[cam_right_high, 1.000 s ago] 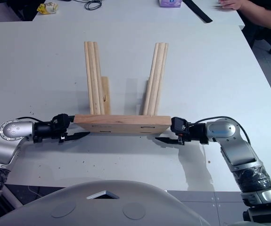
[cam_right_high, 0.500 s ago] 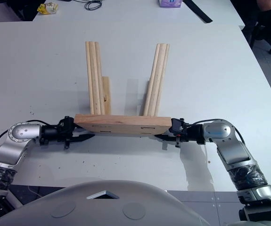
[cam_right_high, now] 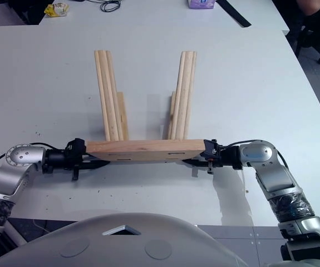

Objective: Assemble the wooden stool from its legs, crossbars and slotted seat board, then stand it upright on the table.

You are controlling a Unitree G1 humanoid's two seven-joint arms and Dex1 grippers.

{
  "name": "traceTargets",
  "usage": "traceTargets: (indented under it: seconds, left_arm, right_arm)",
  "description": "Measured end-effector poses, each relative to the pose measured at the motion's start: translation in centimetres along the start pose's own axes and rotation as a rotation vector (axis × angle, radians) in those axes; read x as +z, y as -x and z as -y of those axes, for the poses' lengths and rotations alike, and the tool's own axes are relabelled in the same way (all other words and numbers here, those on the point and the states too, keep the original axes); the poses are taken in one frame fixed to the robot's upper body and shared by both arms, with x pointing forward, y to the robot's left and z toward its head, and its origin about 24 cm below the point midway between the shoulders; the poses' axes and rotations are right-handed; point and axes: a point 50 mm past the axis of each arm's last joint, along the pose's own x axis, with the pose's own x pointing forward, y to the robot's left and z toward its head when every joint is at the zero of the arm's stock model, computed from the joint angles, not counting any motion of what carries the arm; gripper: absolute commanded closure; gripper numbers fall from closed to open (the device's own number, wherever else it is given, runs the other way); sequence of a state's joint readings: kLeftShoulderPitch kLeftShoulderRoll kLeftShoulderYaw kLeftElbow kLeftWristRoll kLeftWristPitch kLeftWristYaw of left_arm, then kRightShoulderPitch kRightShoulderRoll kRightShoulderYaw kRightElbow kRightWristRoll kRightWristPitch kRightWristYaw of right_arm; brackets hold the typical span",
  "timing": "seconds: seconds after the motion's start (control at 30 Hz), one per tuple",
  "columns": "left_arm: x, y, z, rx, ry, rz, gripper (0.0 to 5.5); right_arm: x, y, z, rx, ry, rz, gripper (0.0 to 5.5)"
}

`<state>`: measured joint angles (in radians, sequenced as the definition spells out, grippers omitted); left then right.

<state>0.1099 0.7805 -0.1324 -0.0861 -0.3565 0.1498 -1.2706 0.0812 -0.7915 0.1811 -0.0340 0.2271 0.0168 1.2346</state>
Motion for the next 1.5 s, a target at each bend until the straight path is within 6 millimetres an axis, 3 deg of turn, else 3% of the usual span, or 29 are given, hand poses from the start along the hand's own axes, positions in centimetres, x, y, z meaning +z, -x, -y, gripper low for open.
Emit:
traceTargets:
  seconds: [0.23,0.43,0.5,0.63,0.83,1.07,1.3,1.5]
  left_arm:
    - [2.7,1.8,0.1,-0.010,0.125,0.132,4.42]
    - [4.4,1.5,2.0,-0.095,0.242,0.273,5.40]
    - [5.4,1.9,2.4,-0.085,0.267,0.335,5.50]
    - [7.3,2.4,3.2,-0.022,0.315,0.488,5.50]
    - [7.8,1.4,3.3,0.071,0.388,0.643,5.50]
    - [9.1,1.6,3.5,0.177,0.400,0.769,5.50]
    - [13.4,2.5,3.4,0.283,0.313,1.033,5.50]
    - [14.5,3.0,4.4,0.365,0.349,1.184,5.50]
  right_arm:
    - [1.9,2.1,-0.1,0.032,-0.270,0.069,4.09]
    - [5.7,3.5,0.3,0.006,-0.453,0.284,4.18]
    - [7.1,4.1,0.4,0.000,-0.516,0.356,4.18]
    - [9.9,5.3,0.2,0.010,-0.533,0.447,4.18]
    - [13.1,5.0,-0.1,0.074,-0.561,0.609,4.18]
    - [14.0,4.6,-0.2,0.009,-0.803,0.798,4.18]
    - [12.6,2.6,-0.7,-0.163,-1.073,0.960,4.18]
    - [12.4,2.2,-0.9,-0.328,-1.279,1.129,4.18]
